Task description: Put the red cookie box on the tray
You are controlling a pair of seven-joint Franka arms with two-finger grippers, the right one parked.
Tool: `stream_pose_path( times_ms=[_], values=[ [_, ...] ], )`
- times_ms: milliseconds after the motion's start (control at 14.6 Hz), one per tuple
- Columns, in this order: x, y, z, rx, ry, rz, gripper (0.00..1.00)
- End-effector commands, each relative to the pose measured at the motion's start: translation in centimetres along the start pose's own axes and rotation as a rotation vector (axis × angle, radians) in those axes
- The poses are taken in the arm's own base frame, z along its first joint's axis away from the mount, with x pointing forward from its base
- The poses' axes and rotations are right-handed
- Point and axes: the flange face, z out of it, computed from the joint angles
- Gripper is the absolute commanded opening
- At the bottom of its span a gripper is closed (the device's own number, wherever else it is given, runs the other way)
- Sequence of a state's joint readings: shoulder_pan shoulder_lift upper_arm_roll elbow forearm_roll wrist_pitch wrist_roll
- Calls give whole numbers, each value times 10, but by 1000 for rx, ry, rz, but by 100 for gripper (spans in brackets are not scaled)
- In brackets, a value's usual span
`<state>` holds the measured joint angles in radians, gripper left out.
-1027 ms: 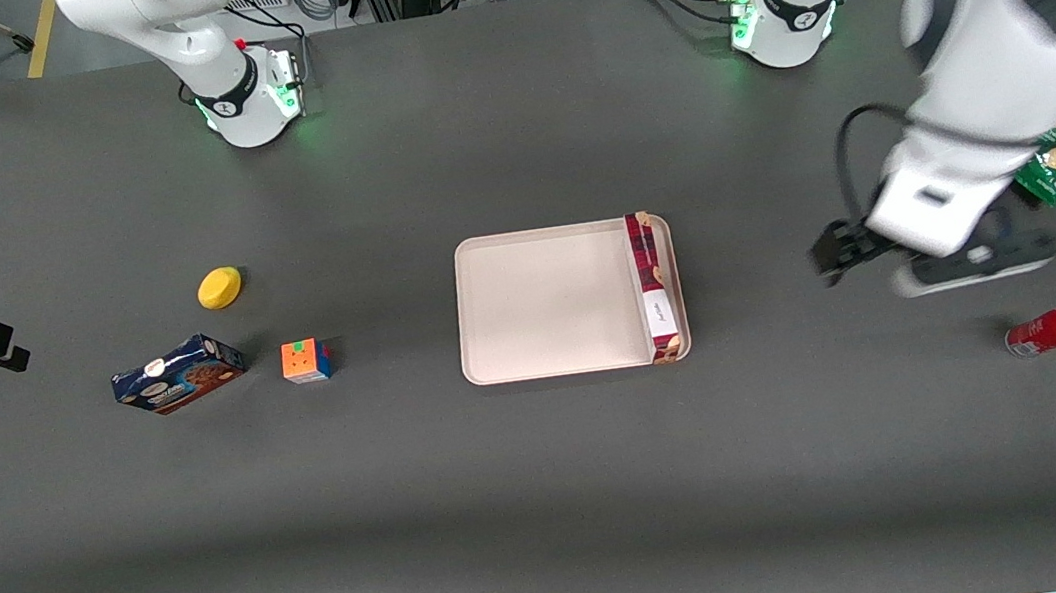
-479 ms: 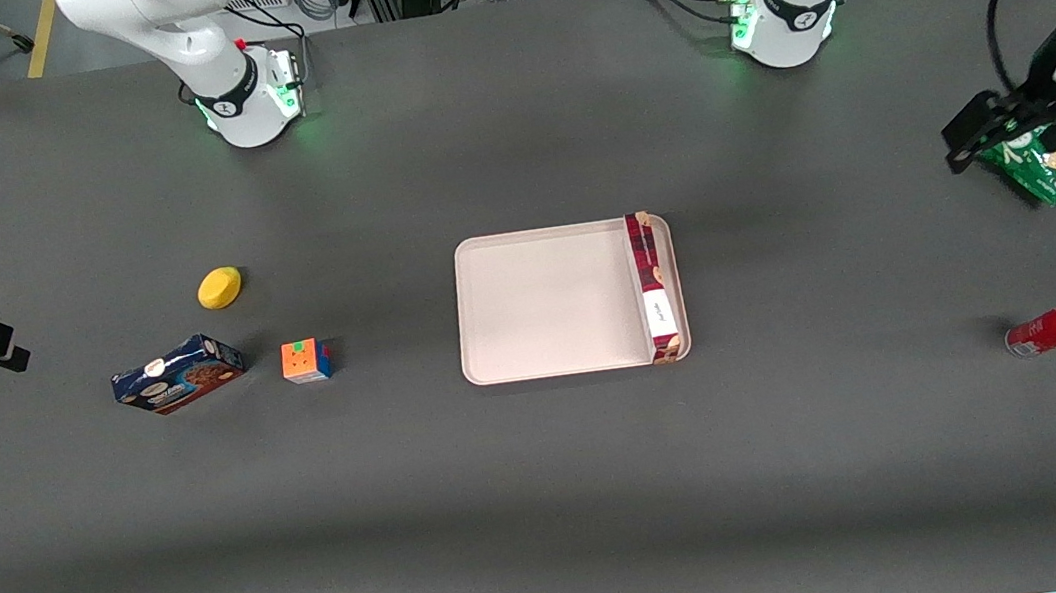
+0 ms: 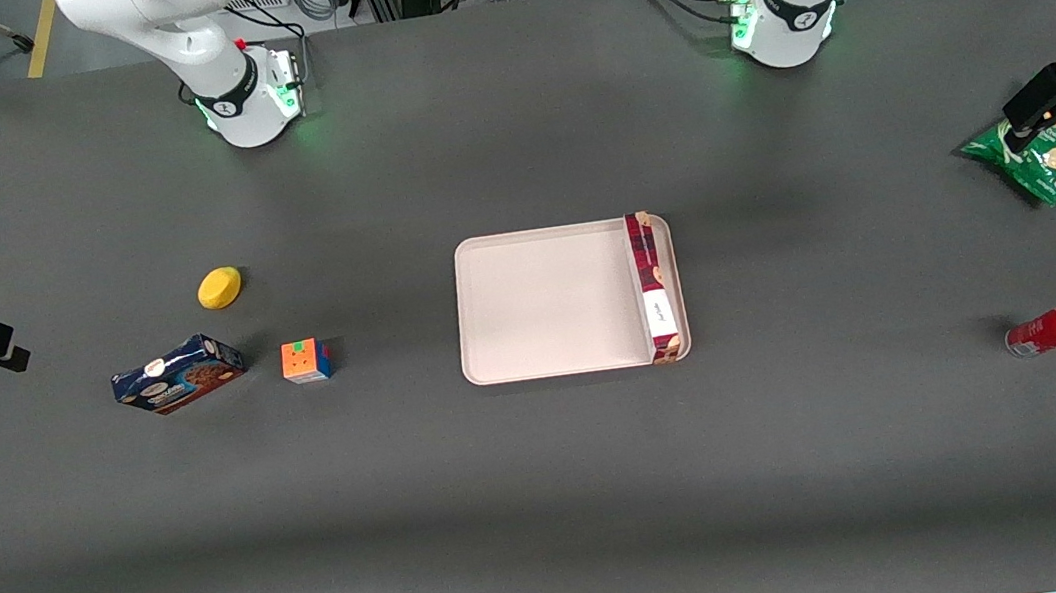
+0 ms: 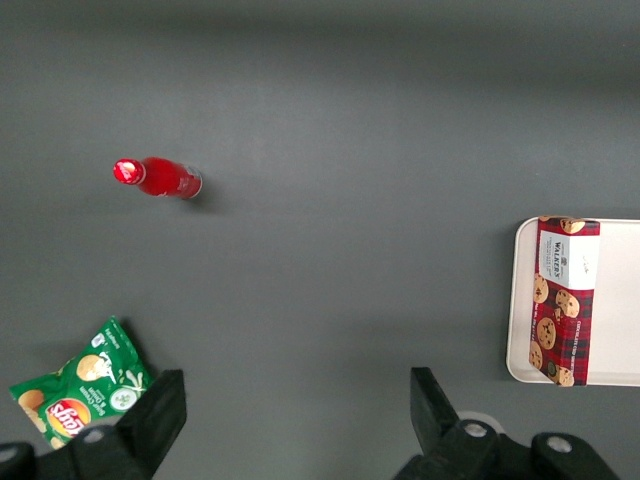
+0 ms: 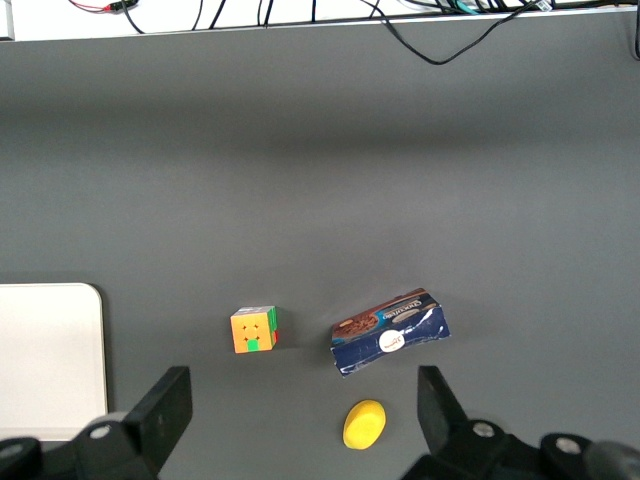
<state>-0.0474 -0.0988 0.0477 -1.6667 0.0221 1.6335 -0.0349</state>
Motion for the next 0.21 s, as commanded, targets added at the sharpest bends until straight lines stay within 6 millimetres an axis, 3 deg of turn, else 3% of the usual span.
stream_pose_path(
  times_ms=[0, 137],
  values=[
    [2, 4, 4, 1, 24, 23, 100],
    [4, 5, 9, 1, 17, 31, 100]
  ],
)
